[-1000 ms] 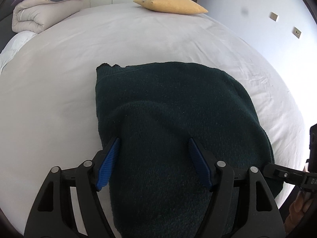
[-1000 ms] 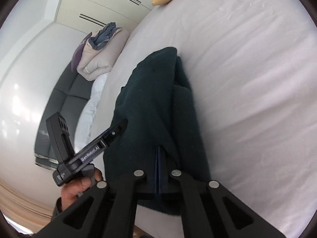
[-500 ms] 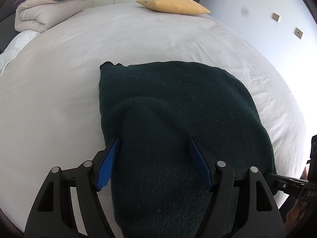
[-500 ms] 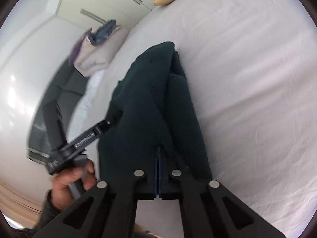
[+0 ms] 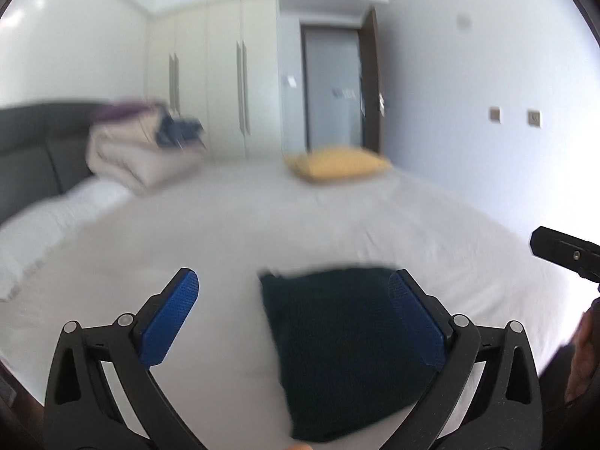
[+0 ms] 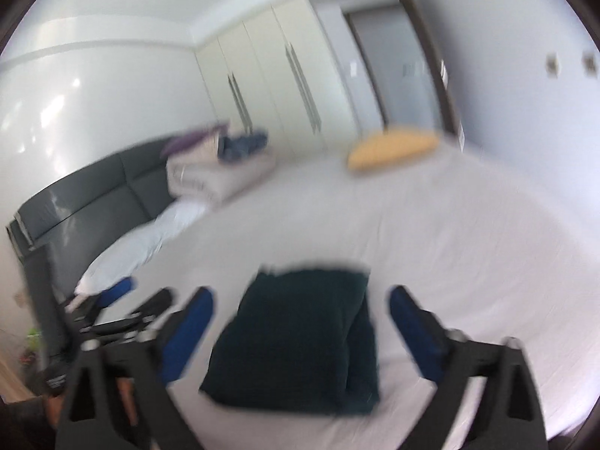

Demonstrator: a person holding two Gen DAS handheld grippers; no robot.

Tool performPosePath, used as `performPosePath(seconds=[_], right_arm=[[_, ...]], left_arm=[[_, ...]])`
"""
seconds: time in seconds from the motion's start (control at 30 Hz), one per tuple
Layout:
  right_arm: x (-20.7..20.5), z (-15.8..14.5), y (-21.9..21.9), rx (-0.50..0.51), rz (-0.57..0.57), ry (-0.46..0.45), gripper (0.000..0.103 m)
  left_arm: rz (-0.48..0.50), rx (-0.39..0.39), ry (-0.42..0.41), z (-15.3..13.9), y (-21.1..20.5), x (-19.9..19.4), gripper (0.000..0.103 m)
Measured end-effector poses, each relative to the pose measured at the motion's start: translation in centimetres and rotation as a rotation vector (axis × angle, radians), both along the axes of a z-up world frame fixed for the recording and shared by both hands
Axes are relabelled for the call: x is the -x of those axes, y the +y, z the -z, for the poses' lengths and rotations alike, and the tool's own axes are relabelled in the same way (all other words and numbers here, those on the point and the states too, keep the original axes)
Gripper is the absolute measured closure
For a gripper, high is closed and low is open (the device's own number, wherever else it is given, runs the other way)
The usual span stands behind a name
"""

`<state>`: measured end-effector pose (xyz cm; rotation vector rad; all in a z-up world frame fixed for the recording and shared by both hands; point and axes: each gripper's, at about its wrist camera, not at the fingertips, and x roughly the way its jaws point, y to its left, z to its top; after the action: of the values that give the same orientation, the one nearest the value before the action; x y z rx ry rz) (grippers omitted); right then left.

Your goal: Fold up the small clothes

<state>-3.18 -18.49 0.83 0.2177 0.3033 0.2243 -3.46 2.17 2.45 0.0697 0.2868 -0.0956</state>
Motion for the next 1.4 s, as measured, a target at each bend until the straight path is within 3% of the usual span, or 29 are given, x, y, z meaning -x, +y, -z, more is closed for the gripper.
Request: performPosePath(seconds=[0.1, 0.27, 0.37, 0.6, 0.77, 1.07, 1.4], right_arm=[[0.3, -1.2, -0.2, 0.012, 0.041, -0.042, 0.000], [-0.2, -1.2, -1.0, -0.035, 0.085, 0.035, 0.000], [-1.0, -1.4, 0.0, 0.027, 0.067, 0.100, 0.000], [-2.4, 0.8, 3.5, 0.135, -0.003, 0.317, 0.000], [-2.7, 1.5, 5.0, 0.169, -0.019, 0.358, 0.000], [-4.1, 2.3, 5.5, 0.188, -0.007, 0.473, 0.000], [-4.8, 2.8, 5.7, 0.205, -0.020, 0.507, 0.000]], left_arm=[[-0.055, 0.000, -0.047, -1.8, 0.4, 1.0, 0.000], [-0.083, 0.030, 0.066, -2.5, 0.8, 0.1, 0.000], [-0.086, 0.027, 0.100, -2.2, 0.8, 0.0, 0.000], [-0.146, -0.008, 0.360, 0.7, 1.3, -3.2, 0.000], [-0.161, 0.053, 0.437, 3.1, 2.8, -3.7, 0.000], [-0.181, 0.065, 0.525, 6.4, 3.5, -5.3, 0.000], [-0.171, 0.067, 0.562, 7.8, 3.2, -6.2, 0.000]])
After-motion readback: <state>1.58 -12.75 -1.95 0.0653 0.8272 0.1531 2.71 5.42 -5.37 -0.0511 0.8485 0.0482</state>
